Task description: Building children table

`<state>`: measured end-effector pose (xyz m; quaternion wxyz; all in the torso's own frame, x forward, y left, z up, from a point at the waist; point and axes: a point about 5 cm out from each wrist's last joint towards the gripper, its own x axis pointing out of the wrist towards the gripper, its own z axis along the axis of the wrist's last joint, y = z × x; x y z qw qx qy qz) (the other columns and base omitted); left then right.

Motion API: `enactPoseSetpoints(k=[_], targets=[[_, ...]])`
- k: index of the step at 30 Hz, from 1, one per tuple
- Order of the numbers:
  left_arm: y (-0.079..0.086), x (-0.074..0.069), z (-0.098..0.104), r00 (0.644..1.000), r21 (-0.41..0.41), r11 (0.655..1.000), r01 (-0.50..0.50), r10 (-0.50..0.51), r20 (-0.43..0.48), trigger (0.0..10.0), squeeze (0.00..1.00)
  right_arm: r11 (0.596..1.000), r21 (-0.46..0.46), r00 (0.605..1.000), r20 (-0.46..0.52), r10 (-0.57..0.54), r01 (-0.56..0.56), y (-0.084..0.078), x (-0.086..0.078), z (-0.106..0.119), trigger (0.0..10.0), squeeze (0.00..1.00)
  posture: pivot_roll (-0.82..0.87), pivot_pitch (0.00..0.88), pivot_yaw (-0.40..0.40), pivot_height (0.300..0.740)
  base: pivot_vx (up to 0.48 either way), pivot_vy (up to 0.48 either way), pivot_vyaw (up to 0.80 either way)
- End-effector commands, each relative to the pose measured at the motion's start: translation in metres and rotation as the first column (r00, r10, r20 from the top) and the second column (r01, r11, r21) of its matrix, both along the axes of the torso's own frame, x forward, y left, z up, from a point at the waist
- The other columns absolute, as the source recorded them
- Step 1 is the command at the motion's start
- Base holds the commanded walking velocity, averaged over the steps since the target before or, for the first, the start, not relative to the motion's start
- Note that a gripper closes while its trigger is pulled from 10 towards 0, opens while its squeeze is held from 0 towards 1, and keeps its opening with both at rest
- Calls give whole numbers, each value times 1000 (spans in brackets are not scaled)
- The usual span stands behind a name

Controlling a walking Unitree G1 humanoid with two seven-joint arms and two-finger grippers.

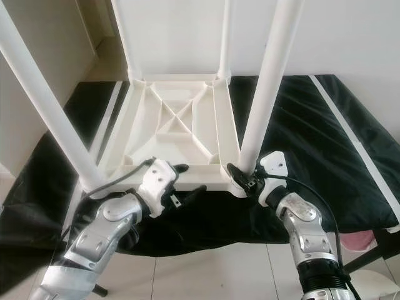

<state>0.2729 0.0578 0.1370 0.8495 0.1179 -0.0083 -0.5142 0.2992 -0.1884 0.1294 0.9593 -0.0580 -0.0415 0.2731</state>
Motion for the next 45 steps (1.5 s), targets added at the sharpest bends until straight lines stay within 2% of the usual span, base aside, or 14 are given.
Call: enactPoseSetpoints(k=[1,2,3,8,10,14,20,21,22,25,26,30,40,45], targets=[[0,-2,-3,1000,20,1000,14,-14,-8,10000,0,1000,-5,999,-36,-3,3,0,-3,-10,0,0,-40,0,9,740,0,0,0],[0,-2,-3,1000,23,1000,4,-3,-7,10000,0,1000,2,999,-41,-16,16,-1,-3,-11,1020,0,-37,0,8,740,0,0,0],[1,-2,-4,1000,21,1000,-7,8,-8,10000,0,999,14,998,-51,-28,29,-2,-3,-12,10000,0,-37,0,8,740,0,0,0],[3,-1,-5,1000,20,999,-29,30,-9,10000,0,999,27,997,-57,-46,47,-1,-4,-12,10000,0,-36,0,6,740,0,0,0],[3,-1,-4,998,-36,997,-62,61,-17,10000,0,984,76,986,-53,-157,160,3,-4,-12,10000,0,-41,0,0,740,0,0,0],[2,3,1,996,-107,991,-87,83,-42,10000,0,967,95,971,-65,-231,237,7,-2,-13,10000,0,-46,0,2,740,0,0,0],[6,4,2,996,-107,990,-87,83,-41,10000,0,925,115,932,-70,-356,362,15,-1,-13,10000,0,-62,0,8,740,0,0,0],[8,5,2,995,-100,991,-90,87,-38,10000,0,895,118,903,-73,-424,430,16,0,-14,10000,0,-63,0,8,740,0,0,0],[8,5,2,995,-100,991,-90,87,-38,10000,0,895,118,903,-73,-424,430,16,0,-14,10000,0,-63,0,8,740,0,0,0],[9,9,3,995,-98,990,-99,96,-33,10000,0,813,121,822,-110,-559,569,16,0,-17,10000,0,-67,0,4,740,0,0,0],[9,9,3,995,-98,990,-99,96,-33,10000,0,813,121,822,-110,-559,569,16,0,-17,10000,0,-67,0,4,740,0,0,0],[7,13,2,993,-101,988,-116,114,-27,10000,0,702,115,710,-170,-683,703,21,1,-23,10000,0,-72,0,-8,740,0,0,0],[2,15,4,995,-107,989,-104,103,-19,10000,0,716,119,724,-172,-668,688,32,3,-21,10000,0,-74,0,-5,740,0,0,0],[5,18,3,994,-92,990,-105,105,-13,10000,0,698,118,707,-157,-689,706,35,5,-17,10000,0,-73,0,4,740,0,0,0]])
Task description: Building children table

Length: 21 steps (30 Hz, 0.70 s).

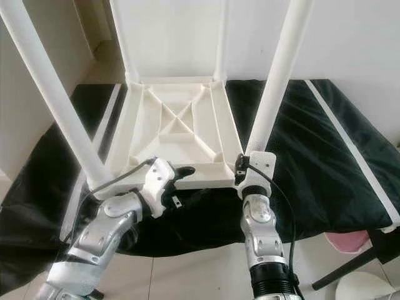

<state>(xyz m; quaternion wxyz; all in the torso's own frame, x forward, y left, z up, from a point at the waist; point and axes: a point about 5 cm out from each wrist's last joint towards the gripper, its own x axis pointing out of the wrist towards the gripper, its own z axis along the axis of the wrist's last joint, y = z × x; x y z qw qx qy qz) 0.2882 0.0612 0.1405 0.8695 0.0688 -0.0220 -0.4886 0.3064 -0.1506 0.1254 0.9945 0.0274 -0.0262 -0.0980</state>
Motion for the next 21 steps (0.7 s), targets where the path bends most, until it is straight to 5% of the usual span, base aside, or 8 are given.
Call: enactPoseSetpoints(k=[1,7,8,17,21], targets=[[2,3,0,999,11,999,-45,45,12,10000,0,1000,2,997,-69,-29,29,-2,-2,-12,10000,0,-73,0,4,740,0,0,0],[0,4,2,999,10,999,-37,36,21,10000,0,1000,-18,998,-58,-20,19,-3,0,-10,10000,0,-57,0,9,740,0,0,0],[1,3,2,999,12,999,-36,35,21,10000,0,1000,-22,999,-49,-18,17,-4,1,-9,10000,1000,-56,0,11,740,0,0,0],[7,4,-3,999,49,998,-31,31,15,10000,0,999,-44,999,6,31,-31,-12,1,-1,10000,1000,-54,0,8,740,0,0,0],[5,3,-3,999,46,998,-31,30,16,10000,0,988,-76,989,35,141,-138,-19,-6,1,10000,1000,-55,0,4,740,0,0,0]])
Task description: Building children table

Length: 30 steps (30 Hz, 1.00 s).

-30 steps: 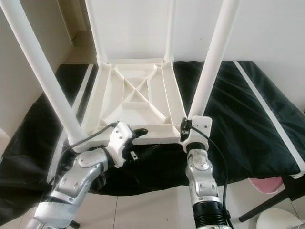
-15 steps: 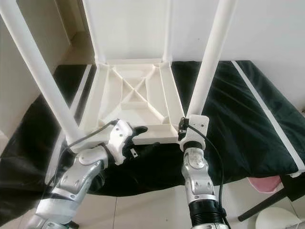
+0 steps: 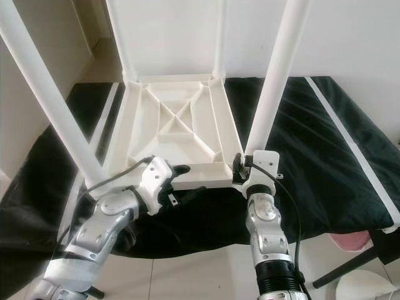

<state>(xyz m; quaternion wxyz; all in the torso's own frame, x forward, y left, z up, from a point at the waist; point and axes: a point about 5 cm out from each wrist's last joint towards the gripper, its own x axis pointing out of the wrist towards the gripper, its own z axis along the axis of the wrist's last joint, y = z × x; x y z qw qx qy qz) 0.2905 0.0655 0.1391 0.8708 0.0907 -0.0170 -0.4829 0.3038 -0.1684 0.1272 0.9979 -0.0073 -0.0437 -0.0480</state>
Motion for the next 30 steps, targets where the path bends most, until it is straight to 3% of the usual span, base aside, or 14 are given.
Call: enactPoseSetpoints(k=[1,7,9,14,15,21,30], targets=[[1,1,-2,1000,4,1000,-18,18,2,10000,0,999,1,999,8,43,-43,-1,-3,-1,10000,1000,-55,0,4,740,0,0,0],[1,0,-3,1000,5,1000,-13,13,0,10000,0,991,-29,991,24,130,-129,-11,-7,0,10000,1000,-58,0,9,740,0,0,0],[2,-1,-3,1000,11,1000,-9,9,-1,10000,0,974,-42,974,33,224,-222,-16,-8,2,10000,1000,-62,0,12,740,0,0,0],[3,-1,-3,1000,16,1000,-8,8,0,10000,0,955,-45,956,21,294,-293,-22,-6,1,10000,988,-62,0,12,740,0,0,0],[2,-1,-3,1000,15,1000,-8,8,0,10000,0,939,-62,940,7,340,-339,-21,-6,0,10000,0,-63,0,13,740,0,0,0],[-1,-2,-3,1000,13,1000,3,-3,0,10000,0,886,-120,894,-37,447,-448,-20,0,-2,10000,0,-68,0,22,740,0,0,0],[-6,0,-1,1000,1,1000,7,-7,7,10000,0,862,-151,874,-52,483,-485,-19,9,-2,10000,0,-65,0,16,740,0,0,0]])
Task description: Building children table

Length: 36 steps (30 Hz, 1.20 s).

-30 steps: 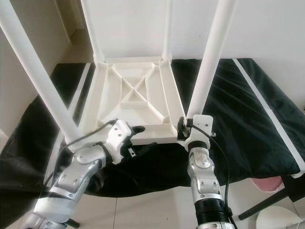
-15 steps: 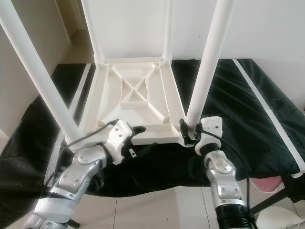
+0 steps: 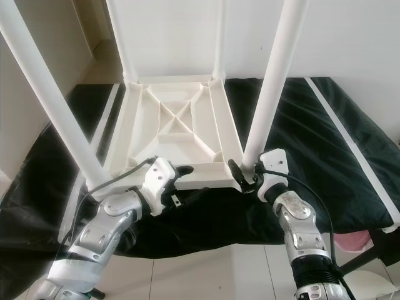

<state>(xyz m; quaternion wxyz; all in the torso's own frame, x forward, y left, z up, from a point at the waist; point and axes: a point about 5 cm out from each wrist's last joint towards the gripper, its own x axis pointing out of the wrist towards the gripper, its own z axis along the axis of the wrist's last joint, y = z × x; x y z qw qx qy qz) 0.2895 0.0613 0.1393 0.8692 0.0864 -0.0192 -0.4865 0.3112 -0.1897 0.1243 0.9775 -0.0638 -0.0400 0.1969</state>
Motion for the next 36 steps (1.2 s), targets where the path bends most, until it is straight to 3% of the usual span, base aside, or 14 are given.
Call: enactPoseSetpoints(k=[1,3,4,16,17,18,19,25,28,30,36], targets=[[-3,1,-1,1000,13,1000,0,0,10,10000,0,999,-27,1000,6,26,-26,2,2,1,9804,0,-63,0,14,740,0,0,0],[-3,1,-1,1000,15,1000,1,-1,11,10000,0,999,-30,999,7,32,-32,2,3,1,9804,0,-63,0,14,740,0,0,0],[-3,1,-1,1000,19,1000,1,-1,14,10000,0,999,-29,999,4,36,-36,2,2,0,0,0,-63,0,14,740,0,0,0],[-4,5,2,999,21,1000,-2,1,33,10000,0,999,-36,999,-28,22,-23,-7,-4,-10,0,0,-61,0,11,740,0,0,0],[-5,6,3,999,19,1000,-3,2,35,10000,0,999,-34,999,-31,8,-9,-9,-3,-10,5961,0,-66,0,7,740,0,0,0],[-5,6,3,999,19,1000,-3,2,35,10000,0,999,-34,999,-31,8,-9,-9,-3,-10,5961,0,-66,0,7,740,0,0,0],[-5,7,4,999,17,1000,-4,3,36,10000,0,999,-36,999,-35,-4,3,-11,-3,-11,10000,0,-66,0,7,740,0,0,0],[-7,8,5,999,12,1000,-4,4,37,10000,0,998,-29,997,-54,-52,50,-19,0,-13,10000,0,-70,0,9,740,0,0,0],[-8,9,6,999,9,1000,-2,2,41,10000,0,987,-65,987,-64,-148,144,-22,4,-15,10000,0,-73,0,13,740,0,0,0],[-8,9,6,999,10,1000,0,0,42,10000,0,973,-60,971,-78,-226,221,-21,6,-17,10000,0,-74,0,15,740,0,0,0],[-8,9,5,999,11,1000,3,-3,40,10000,0,953,-19,947,-108,-303,302,-15,7,-20,10000,0,-82,0,13,740,0,0,0]])
